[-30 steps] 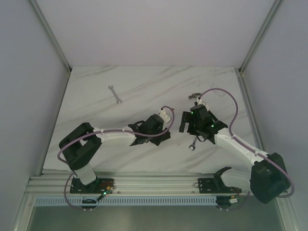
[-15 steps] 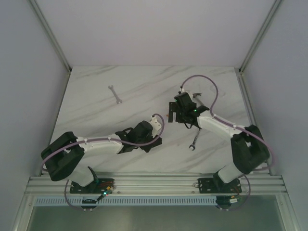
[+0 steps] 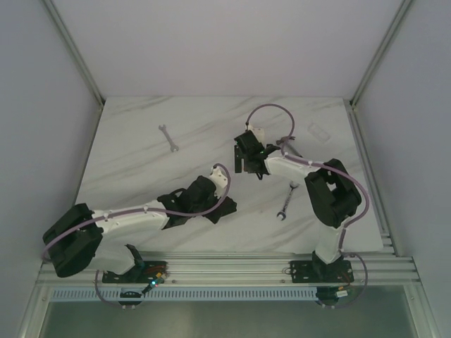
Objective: Snap on the fuse box
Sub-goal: Move the fuse box base at the center of the board, then pick up the fuse from the center of the board.
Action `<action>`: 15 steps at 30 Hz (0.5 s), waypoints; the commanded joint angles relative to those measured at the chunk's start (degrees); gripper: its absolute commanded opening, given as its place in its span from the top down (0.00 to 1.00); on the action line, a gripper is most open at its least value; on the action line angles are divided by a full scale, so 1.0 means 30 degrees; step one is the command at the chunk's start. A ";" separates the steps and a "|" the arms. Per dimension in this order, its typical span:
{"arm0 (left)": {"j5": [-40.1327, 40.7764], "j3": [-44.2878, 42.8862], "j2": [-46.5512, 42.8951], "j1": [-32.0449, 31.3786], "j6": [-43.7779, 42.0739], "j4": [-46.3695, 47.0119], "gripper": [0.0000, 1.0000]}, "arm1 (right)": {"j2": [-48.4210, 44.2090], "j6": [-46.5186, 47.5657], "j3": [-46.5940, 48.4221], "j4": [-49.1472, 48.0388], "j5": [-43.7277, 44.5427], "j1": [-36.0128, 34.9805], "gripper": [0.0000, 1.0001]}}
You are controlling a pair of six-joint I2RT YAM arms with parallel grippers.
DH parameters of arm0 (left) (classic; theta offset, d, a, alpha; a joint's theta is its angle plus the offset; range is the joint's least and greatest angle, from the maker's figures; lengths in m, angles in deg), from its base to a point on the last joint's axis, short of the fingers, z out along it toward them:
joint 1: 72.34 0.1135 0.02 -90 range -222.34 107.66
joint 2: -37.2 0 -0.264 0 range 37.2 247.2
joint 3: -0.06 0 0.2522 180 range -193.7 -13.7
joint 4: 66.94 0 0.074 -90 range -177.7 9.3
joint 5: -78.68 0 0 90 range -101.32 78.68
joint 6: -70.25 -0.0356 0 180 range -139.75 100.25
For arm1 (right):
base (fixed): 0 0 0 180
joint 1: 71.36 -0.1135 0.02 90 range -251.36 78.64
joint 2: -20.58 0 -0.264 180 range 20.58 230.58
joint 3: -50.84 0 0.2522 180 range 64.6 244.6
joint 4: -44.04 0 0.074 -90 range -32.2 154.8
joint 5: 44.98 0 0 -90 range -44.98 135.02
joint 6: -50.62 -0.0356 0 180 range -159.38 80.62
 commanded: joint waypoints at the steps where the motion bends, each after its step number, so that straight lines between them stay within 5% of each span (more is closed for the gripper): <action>1: 0.0537 0.0293 -0.0985 0.0024 0.1010 0.0192 0.06 | 0.1116 -0.0127 0.1051 -0.0149 0.1069 -0.0058 0.06; 15: 0.0562 0.0518 -0.2253 0.2256 0.4710 0.0200 0.01 | 0.2127 -0.0179 0.1034 0.0157 0.1849 -0.0004 0.21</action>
